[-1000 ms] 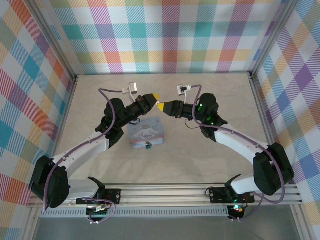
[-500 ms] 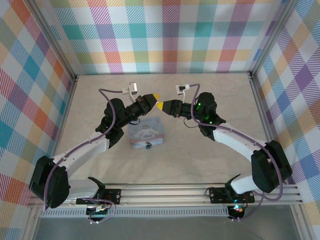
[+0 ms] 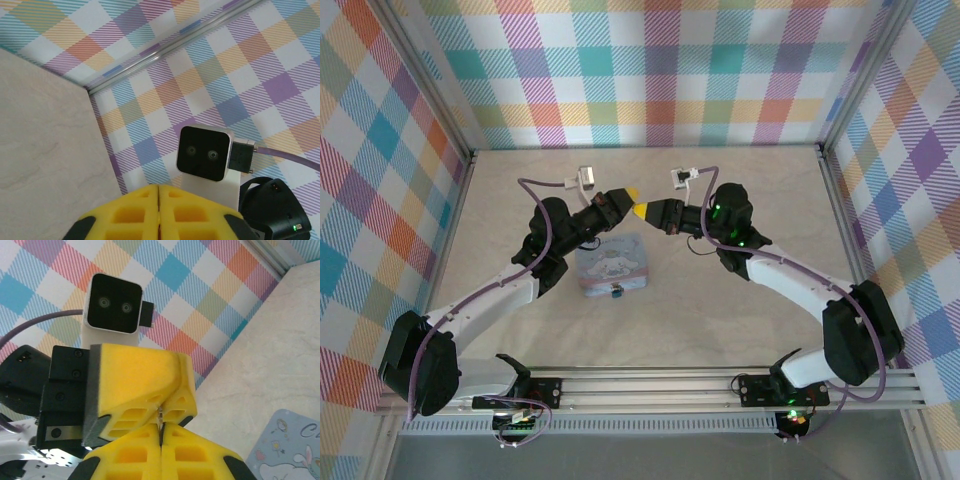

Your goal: Unlock a padlock with a key

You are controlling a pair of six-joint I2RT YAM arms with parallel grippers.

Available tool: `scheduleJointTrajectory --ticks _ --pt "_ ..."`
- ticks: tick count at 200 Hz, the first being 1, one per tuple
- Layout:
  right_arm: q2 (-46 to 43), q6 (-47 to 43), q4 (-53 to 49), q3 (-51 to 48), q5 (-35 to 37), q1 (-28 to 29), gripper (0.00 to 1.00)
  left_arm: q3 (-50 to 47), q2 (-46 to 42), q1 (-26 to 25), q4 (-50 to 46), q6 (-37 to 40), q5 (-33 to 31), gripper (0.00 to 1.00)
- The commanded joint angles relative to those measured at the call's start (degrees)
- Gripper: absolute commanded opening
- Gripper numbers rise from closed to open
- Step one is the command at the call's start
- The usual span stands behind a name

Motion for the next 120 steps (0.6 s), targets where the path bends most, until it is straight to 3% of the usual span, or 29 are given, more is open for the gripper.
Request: scheduleJointTrajectory --ticks 1,19,47,90,120 --pt "-2.52 -7.73 -9.7 1.69 3.06 0.21 0.0 1.31 -2.56 -0.71 -4.48 3.61 -0.67 0.25" --pt "-4.72 -15.71 -20.8 3.1 7.0 0.49 0.0 3.6 -4.56 -0.62 -13.41 7.41 -2.92 0.47" --pt "-7.78 -30.27 -37.38 5.8 17.73 1.39 0.0 9.41 -6.66 -0.03 -29.11 12.04 -5.67 0.59" --pt "-10.85 -56.23 -48.43 7.34 41.8 7.34 0.0 23.37 -1.9 2.35 -56.21 10.66 -2.0 0.62" --pt "-11.42 -73.47 -44.57 5.22 57.27 13.71 0.0 26.34 2.29 2.46 -58.03 3.39 5.39 0.61"
